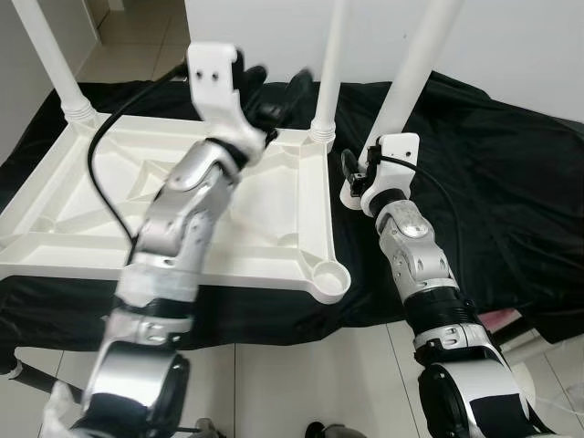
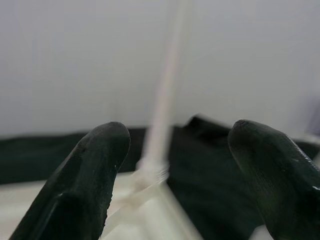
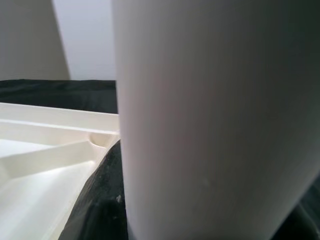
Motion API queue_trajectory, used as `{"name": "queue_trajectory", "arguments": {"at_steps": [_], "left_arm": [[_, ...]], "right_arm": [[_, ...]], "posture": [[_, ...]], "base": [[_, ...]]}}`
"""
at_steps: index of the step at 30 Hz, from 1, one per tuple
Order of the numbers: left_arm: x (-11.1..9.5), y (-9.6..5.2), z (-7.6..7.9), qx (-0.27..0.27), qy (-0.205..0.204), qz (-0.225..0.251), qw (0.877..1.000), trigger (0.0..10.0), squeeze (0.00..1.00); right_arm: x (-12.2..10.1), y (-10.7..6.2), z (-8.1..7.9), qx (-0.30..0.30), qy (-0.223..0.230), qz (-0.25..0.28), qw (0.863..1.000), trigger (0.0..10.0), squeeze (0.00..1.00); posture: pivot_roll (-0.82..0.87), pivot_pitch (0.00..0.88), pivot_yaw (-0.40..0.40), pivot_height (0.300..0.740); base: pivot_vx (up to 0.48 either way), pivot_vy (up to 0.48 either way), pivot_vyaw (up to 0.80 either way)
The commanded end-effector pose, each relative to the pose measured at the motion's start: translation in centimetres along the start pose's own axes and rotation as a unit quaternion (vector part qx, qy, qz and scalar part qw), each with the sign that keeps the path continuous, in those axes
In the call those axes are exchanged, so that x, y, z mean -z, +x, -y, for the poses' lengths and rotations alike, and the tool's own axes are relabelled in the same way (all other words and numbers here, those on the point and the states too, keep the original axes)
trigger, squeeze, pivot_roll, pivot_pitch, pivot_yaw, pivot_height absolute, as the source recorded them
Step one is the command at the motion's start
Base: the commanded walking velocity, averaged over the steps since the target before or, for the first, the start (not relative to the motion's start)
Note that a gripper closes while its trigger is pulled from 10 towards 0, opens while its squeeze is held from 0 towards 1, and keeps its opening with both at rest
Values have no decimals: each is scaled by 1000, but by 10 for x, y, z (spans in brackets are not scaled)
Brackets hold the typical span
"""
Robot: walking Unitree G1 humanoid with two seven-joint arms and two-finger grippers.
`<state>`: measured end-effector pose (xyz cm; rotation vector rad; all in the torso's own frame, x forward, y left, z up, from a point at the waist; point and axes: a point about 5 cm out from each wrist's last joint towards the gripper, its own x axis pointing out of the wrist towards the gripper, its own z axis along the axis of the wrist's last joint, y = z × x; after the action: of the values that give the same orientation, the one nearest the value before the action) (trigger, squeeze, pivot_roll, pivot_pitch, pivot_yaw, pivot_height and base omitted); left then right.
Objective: Building children table
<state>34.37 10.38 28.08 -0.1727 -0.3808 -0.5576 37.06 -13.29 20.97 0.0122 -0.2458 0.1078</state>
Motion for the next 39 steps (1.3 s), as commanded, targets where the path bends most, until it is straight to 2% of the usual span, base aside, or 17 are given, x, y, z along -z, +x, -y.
{"name": "queue_trajectory", "arguments": {"at_steps": [1, 4, 5, 10, 14, 21, 23, 25, 27, 30, 31, 32, 39], "left_arm": [[6, -4, 2, 42, 15, -19, 999, 10000, 0], [14, -11, -4, 32, 28, -35, 998, 10000, 0], [25, -20, -11, 25, 40, -55, 997, 10000, 0], [32, -28, -16, 21, 50, -65, 996, 10000, 0], [43, -45, -17, 64, 80, -90, 991, 10000, 0], [61, -65, -20, 92, 73, -131, 984, 10000, 0], [62, -65, -20, 93, 73, -132, 984, 10000, 0], [66, -76, -18, 121, 72, -144, 979, 10000, 0], [67, -79, -17, 129, 72, -148, 978, 10000, 0], [68, -98, -14, 176, 71, -163, 968, 10000, 0], [68, -98, -14, 176, 71, -163, 968, 10000, 0], [67, -107, -15, 197, 58, -173, 963, 10000, 0], [64, -116, -12, 229, 34, -177, 957, 10000, 0]], "right_arm": [[-4, -2, 4, 10, 7, 13, 1000, 10000, 0], [-3, -4, 6, 16, 12, 13, 1000, 10000, 0], [-4, -7, 9, 24, 15, 17, 999, 10000, 0], [-5, -8, 10, 27, 14, 20, 999, 10000, 0], [-5, -11, 15, 34, 8, 20, 999, 10000, 0], [-2, -17, 20, 41, 1, 13, 999, 10000, 0], [-1, -17, 21, 41, 1, 12, 999, 10000, 0], [0, -19, 22, 44, -1, 9, 999, 10000, 0], [0, -19, 23, 45, -1, 8, 999, 10000, 0], [1, -22, 26, 50, -3, 6, 999, 10000, 0], [1, -22, 26, 50, -3, 6, 999, 10000, 0], [2, -22, 28, 51, -4, 4, 999, 10000, 0], [3, -22, 28, 52, -5, 2, 999, 10000, 0]], "posture": [[-28, 81, -20, 740], [-28, 81, -20, 740], [-28, 79, -21, 740], [-30, 79, -21, 740], [-26, 81, -23, 740], [-26, 81, -22, 740], [-26, 81, -22, 740], [-29, 81, -22, 740], [-29, 81, -22, 740], [-30, 82, -19, 740], [-30, 82, -19, 740], [-27, 84, -18, 740], [-23, 85, -18, 740]], "base": [[0, 0, 0], [0, 0, 0], [0, 0, 0], [0, 0, 0], [0, 0, 0], [0, 0, 0], [0, 0, 0], [0, 0, 0], [0, 0, 0], [0, 0, 0], [0, 0, 0], [0, 0, 0], [0, 0, 0]]}}
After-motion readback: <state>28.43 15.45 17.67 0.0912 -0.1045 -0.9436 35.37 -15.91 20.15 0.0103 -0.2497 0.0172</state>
